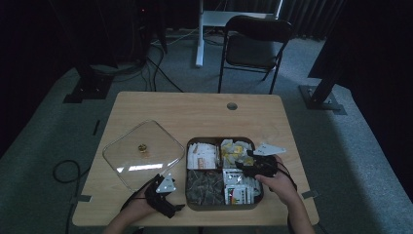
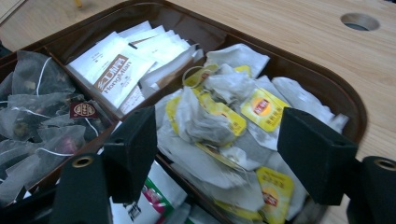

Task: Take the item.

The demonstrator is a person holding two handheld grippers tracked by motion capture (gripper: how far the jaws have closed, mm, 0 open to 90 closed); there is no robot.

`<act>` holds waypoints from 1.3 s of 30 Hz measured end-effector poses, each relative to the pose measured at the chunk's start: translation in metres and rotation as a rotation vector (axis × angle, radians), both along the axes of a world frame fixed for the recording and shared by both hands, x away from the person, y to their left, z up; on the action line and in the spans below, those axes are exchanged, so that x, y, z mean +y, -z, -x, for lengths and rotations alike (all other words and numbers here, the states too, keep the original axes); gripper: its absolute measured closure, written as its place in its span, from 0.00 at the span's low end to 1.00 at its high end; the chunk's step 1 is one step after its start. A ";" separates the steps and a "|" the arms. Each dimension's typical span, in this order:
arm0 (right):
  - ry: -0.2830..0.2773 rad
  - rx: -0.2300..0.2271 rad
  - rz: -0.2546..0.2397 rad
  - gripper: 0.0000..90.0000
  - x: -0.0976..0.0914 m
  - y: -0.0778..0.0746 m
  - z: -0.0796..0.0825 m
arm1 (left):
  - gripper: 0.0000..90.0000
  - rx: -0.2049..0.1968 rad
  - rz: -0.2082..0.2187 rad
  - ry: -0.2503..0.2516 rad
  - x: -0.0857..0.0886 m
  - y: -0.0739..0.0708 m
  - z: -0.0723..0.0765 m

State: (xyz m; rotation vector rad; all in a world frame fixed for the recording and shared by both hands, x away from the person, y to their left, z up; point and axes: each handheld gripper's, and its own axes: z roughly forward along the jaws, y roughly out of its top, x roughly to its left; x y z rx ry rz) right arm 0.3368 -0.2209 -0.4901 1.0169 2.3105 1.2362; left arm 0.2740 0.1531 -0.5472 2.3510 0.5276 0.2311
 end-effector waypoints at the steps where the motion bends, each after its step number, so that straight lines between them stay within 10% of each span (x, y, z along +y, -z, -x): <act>1: 0.000 0.000 0.000 0.32 0.000 0.000 0.000 | 0.02 0.000 0.000 0.000 0.000 0.000 0.000; 24: -0.063 0.030 0.101 0.69 0.022 0.012 -0.013 | 0.02 0.000 0.000 0.000 0.000 0.000 0.000; 31: -0.078 0.032 0.066 0.96 0.020 0.012 -0.014 | 0.02 0.000 0.000 -0.001 0.000 0.000 0.000; 39: -0.095 0.022 0.029 0.98 0.019 0.009 -0.011 | 0.02 0.000 0.000 0.000 0.000 0.000 0.000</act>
